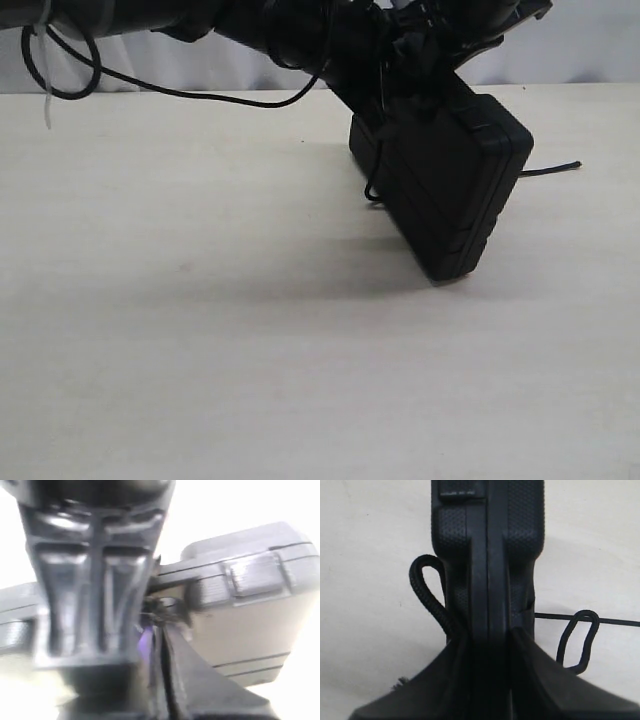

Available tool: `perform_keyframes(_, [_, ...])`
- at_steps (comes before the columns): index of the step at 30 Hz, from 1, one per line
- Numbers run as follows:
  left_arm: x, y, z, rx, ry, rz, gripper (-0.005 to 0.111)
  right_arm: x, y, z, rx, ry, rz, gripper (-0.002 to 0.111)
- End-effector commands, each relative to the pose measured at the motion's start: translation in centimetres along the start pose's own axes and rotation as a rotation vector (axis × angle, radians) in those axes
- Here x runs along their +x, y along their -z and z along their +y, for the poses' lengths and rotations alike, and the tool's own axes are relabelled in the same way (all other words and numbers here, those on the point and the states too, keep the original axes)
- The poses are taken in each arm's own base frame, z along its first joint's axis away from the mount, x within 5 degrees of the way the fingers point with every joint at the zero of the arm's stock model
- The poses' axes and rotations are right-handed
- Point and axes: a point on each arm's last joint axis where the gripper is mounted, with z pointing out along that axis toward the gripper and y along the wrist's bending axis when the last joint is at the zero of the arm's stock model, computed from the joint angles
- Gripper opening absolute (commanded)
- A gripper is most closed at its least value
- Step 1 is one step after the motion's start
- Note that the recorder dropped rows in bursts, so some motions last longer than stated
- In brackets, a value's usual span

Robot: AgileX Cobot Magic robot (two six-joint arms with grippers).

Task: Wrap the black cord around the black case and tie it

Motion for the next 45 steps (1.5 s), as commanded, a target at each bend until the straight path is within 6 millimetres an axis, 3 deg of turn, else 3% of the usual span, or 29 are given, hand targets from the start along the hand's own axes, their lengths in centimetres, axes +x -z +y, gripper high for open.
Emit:
perform_keyframes(1, [-0.9,0.1,0.3,-0.061,-0.004,-0.064,0.0,0.4,-0.4,0.3,-0.022,-0.003,0.037,0.004])
perform_keyframes(5, [-1.5,-0.1,-0.3,0.005,-0.008,-0.159,0.0,0.4,-0.4,0.3,-0.022,-0.003,0.037,0.004])
perform_keyframes(12, [-1.0,-0.5,-0.7,0.037,-0.031,-0.154,0.0,0.4,-0.4,0.3,-0.022,-0.003,0.037,0.004])
perform_keyframes(19, [2.1,0.6,-1.2,-0.112,-0.044,-0.007,0.0,0.4,-0.4,0.3,-0.022,-0.003,0.037,0.004])
perform_keyframes(24, [1.9,2.5,-1.6,-0.17,-0.079,0.001,0.0,0.4,-0.4,0.2,-0.019,-0.001,0.037,0.004])
perform_keyframes(26, [1.4,3.1,-1.6,-0.179,-0.086,-0.012,0.0,0.4,-0.4,0.2,-0.019,0.005,0.037,0.011])
perform_keyframes(28, [1.3,3.1,-1.6,-0.178,-0.084,-0.015,0.0,0.4,-0.4,0.2,-0.019,0.007,0.037,0.027])
perform_keyframes(31, [1.3,3.1,-1.6,-0.178,-0.084,-0.015,0.0,0.4,-0.4,0.2,-0.019,0.007,0.037,0.039])
perform_keyframes(45, [1.3,3.1,-1.7,-0.171,-0.086,-0.014,0.0,0.4,2.0,0.3,-0.017,0.009,-0.015,0.039])
